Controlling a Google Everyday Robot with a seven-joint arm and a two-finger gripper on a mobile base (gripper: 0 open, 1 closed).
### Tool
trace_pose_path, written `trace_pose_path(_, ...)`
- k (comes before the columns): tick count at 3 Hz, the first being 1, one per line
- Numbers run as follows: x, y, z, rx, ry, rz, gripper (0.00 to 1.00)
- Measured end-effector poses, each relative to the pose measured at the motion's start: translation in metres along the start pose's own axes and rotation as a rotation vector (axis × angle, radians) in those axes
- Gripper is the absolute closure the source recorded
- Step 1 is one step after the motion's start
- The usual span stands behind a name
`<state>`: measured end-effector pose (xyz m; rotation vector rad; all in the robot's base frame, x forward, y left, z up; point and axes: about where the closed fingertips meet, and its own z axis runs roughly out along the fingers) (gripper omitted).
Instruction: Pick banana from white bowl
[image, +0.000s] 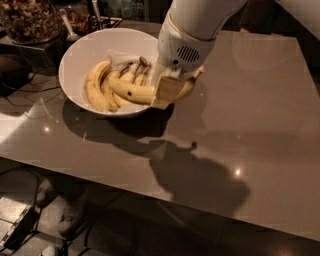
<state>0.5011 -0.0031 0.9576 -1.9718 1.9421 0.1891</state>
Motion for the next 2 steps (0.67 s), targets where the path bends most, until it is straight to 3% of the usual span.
trace_pose_path(2,0.025,0.061,-0.036,0.043,-0.034,-0.011,1.00)
